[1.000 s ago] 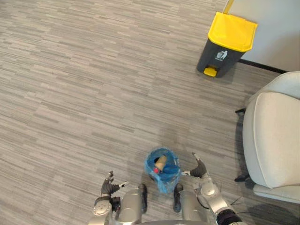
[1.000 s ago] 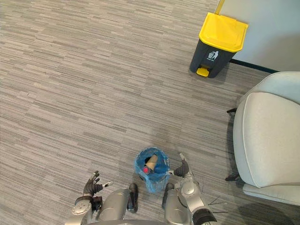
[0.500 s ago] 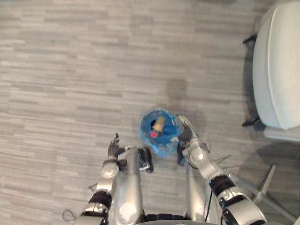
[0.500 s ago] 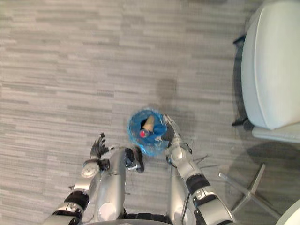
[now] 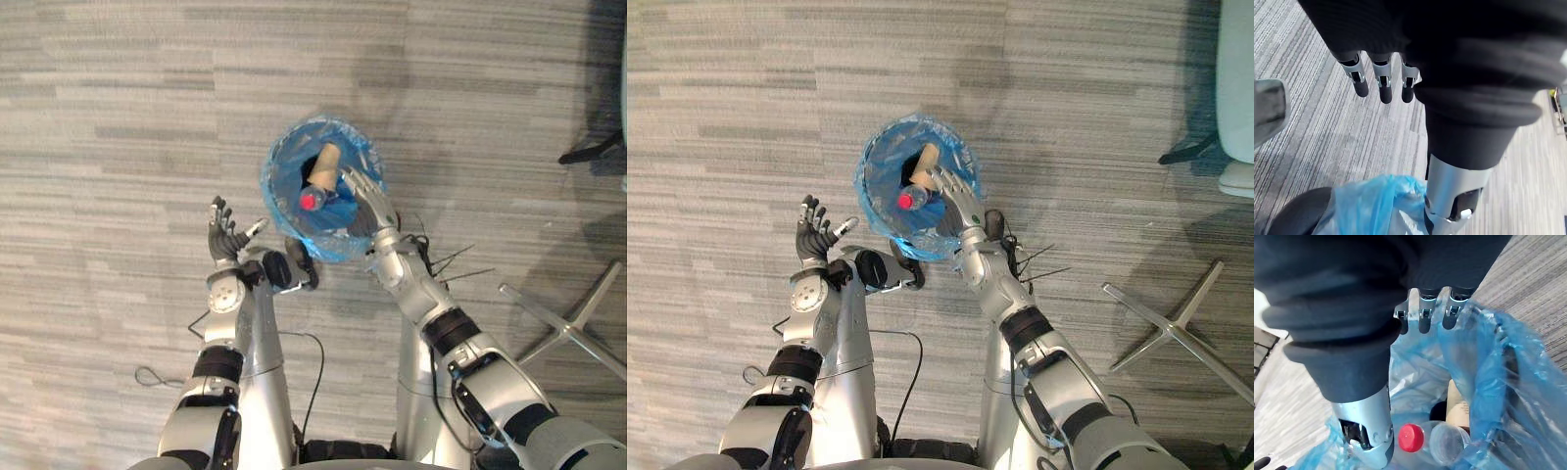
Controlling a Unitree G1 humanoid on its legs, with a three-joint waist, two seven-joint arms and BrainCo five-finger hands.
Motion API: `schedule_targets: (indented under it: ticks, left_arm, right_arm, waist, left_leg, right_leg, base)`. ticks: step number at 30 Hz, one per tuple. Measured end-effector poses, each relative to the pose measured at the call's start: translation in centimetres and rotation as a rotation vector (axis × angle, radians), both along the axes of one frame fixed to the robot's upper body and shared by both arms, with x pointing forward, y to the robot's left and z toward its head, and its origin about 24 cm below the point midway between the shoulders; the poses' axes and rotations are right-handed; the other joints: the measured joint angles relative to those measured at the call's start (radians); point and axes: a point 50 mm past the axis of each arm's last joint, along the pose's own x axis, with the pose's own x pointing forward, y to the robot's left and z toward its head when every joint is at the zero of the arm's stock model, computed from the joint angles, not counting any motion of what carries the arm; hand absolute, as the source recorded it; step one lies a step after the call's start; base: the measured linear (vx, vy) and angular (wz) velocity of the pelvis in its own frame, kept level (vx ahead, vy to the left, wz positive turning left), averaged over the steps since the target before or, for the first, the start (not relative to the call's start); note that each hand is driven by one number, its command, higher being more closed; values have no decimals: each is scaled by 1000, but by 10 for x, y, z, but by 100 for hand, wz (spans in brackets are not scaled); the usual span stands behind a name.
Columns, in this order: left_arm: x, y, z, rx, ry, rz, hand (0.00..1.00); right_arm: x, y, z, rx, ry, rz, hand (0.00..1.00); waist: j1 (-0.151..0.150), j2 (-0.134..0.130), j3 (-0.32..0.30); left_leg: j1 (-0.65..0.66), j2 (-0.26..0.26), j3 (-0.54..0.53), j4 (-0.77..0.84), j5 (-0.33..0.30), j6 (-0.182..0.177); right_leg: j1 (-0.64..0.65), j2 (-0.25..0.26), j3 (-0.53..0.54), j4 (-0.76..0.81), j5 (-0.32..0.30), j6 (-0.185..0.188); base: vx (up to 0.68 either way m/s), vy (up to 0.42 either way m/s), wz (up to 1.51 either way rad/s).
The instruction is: Gather rubbish on tea table into small bin, then transfer packed bag to large trash can.
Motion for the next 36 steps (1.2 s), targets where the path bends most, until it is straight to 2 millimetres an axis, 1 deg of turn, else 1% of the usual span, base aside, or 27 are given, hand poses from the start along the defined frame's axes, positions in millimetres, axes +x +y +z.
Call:
schedule_targets:
  ticks: [3, 4, 6, 7, 8, 10, 11, 14, 17, 19, 21, 22, 25, 26, 27, 28, 29, 30, 32, 33, 34, 35, 36]
  left_arm:
    - [3, -1, 4, -6, -15, -1, 0]
    - [6, -2, 6, -6, -15, -6, 0]
    - [7, -3, 8, -6, -19, -10, 0]
    - [9, -4, 8, -6, -19, -14, 0]
    - [11, -5, 8, -7, -11, -17, 0]
    - [12, -6, 8, -7, -9, -18, 0]
    - [12, -6, 7, -7, -6, -19, 0]
    - [13, -6, 7, -6, -3, -20, 0]
    - [13, -6, 5, -5, 8, -20, 0]
    - [13, -7, 4, -7, 16, -22, 0]
    - [13, -7, 2, -5, 31, -23, 0]
    - [13, -7, 0, -5, 39, -25, 0]
    - [12, -8, -4, -1, 64, -31, 0]
    - [11, -8, -7, 1, 78, -33, 0]
    - [10, -8, -9, 0, 86, -33, 0]
    - [8, -8, -13, 2, 102, -34, 0]
    - [5, -9, -19, 9, 126, -39, 0]
    - [3, -10, -22, 16, 141, -44, 0]
    - [-6, -19, -37, 36, 198, -76, 0]
    - [-9, -21, -42, 37, 217, -82, 0]
    - [-16, -23, -52, 51, 254, -94, 0]
    - [-24, -24, -62, 72, 293, -107, 0]
    - [-27, -24, -67, 76, 312, -110, 0]
  right_arm:
    - [3, 3, -10, -57, 56, 6, 0]
    - [5, 5, -15, -82, 98, 14, 100]
    - [5, 7, -27, -137, 166, 32, 100]
    - [4, 8, -34, -164, 207, 41, 100]
    - [3, 7, -40, -190, 233, 46, 100]
    - [3, 6, -42, -196, 250, 47, 100]
    - [3, 5, -42, -196, 250, 45, 100]
    - [4, 3, -43, -192, 252, 35, 100]
    - [6, -1, -40, -156, 244, 15, 100]
    - [7, -5, -34, -100, 229, 1, 100]
    - [7, -4, -27, -43, 210, 11, 100]
    - [7, -4, -21, 5, 186, 7, 100]
    - [4, -6, -5, 138, 125, 8, 100]
    - [2, -5, 2, 174, 101, 20, 100]
    - [1, -4, 5, 193, 92, 29, 100]
    - [-2, -1, 10, 220, 74, 49, 100]
    - [-6, 1, 12, 261, 67, 70, 100]
    - [-9, 1, 12, 282, 66, 75, 100]
    - [-20, -3, 6, 374, 74, 88, 100]
    - [-23, -4, 3, 396, 83, 90, 100]
    - [-30, -4, -3, 440, 107, 98, 100]
    - [-38, -2, -10, 490, 132, 107, 100]
    - [-42, -2, -14, 518, 146, 110, 100]
  waist:
    - [6, 0, 0]
    - [7, 0, 0]
    - [7, 0, 0]
    - [20, 0, 0]
    - [26, 0, 0]
    - [28, 0, 0]
    - [24, 0, 0]
    - [25, 0, 0]
    - [24, -1, 0]
    - [25, -1, 0]
    - [24, -2, -1]
    - [24, -2, -1]
    - [20, -3, -1]
    - [15, -4, -1]
    - [12, -4, -1]
    - [2, -8, -2]
    - [-4, -10, -2]
    - [-4, -10, -2]
    - [-6, -13, -4]
    - [-6, -13, -4]
    - [-5, -18, -6]
    - [-5, -29, -11]
    - [-6, -32, -13]
  left_leg:
    - [-21, -18, -8, -14, 10, -3]
    - [-27, -25, -8, -29, 20, -1]
    - [-36, -36, -11, -46, 31, -1]
    - [-38, -36, -13, -48, 32, -2]
    - [-38, -37, -14, -52, 34, -4]
    - [-38, -44, -16, -61, 39, -5]
    - [-38, -51, -18, -66, 44, -4]
    - [-37, -54, -24, -69, 49, -3]
    - [-29, -56, -36, -71, 55, -4]
    - [-21, -57, -39, -78, 61, -3]
    - [-13, -59, -39, -96, 73, -3]
    - [-6, -59, -39, -110, 80, -5]
    - [19, -59, -43, -133, 92, -11]
    - [33, -59, -45, -142, 96, -14]
    - [42, -59, -46, -148, 99, -15]
    - [63, -59, -46, -164, 104, -17]
    - [92, -59, -49, -187, 112, -20]
    - [110, -59, -50, -202, 117, -21]
    - [198, -70, -55, -284, 146, -31]
    - [225, -71, -58, -305, 153, -34]
    - [282, -73, -62, -347, 164, -42]
    - [345, -81, -62, -397, 177, -50]
    - [380, -85, -64, -423, 185, -54]
  right_leg:
    - [-18, -15, -5, -3, -1, 2]
    - [-22, -20, -6, -12, -1, 2]
    - [-28, -32, -12, -20, -1, 2]
    - [-29, -33, -14, -22, -1, 1]
    - [-29, -33, -15, -24, -1, 1]
    - [-29, -38, -17, -28, -1, 1]
    - [-28, -45, -19, -28, -1, 1]
    - [-22, -49, -26, -29, -1, 1]
    - [-3, -50, -37, -36, 0, 0]
    - [9, -52, -43, -45, 1, -1]
    - [19, -52, -45, -60, 6, 3]
    - [27, -52, -48, -74, 11, 5]
    - [55, -51, -56, -96, 25, -10]
    - [70, -50, -60, -107, 27, -12]
    - [80, -50, -62, -112, 28, -11]
    - [104, -49, -66, -126, 32, -15]
    - [136, -48, -75, -151, 39, -24]
    - [157, -48, -81, -167, 43, -23]
    - [252, -48, -96, -243, 56, -18]
    - [281, -48, -103, -263, 63, -25]
    - [344, -48, -118, -305, 71, -36]
    - [407, -49, -125, -345, 79, -47]
    - [442, -50, -130, -366, 81, -50]
  base:
    - [-29, 8, 18]
    - [-36, 9, 23]
    - [-30, 5, 21]
    - [-31, 8, 10]
    - [-31, 10, 3]
    - [-33, 16, 10]
    - [-34, 19, 14]
    - [-37, 17, 8]
    - [-55, 20, 5]
    - [-66, 16, 5]
    - [-64, 8, 3]
    - [-75, 5, 3]
    - [-58, 5, 1]
    - [-47, 3, 1]
    - [-50, -1, 3]
    - [-52, -4, 2]
    - [-49, -5, 1]
    - [-44, -10, 3]
    - [-36, -30, 14]
    - [-17, -55, 16]
    - [1, -87, 15]
    - [10, -93, 17]
    - [19, -88, 23]
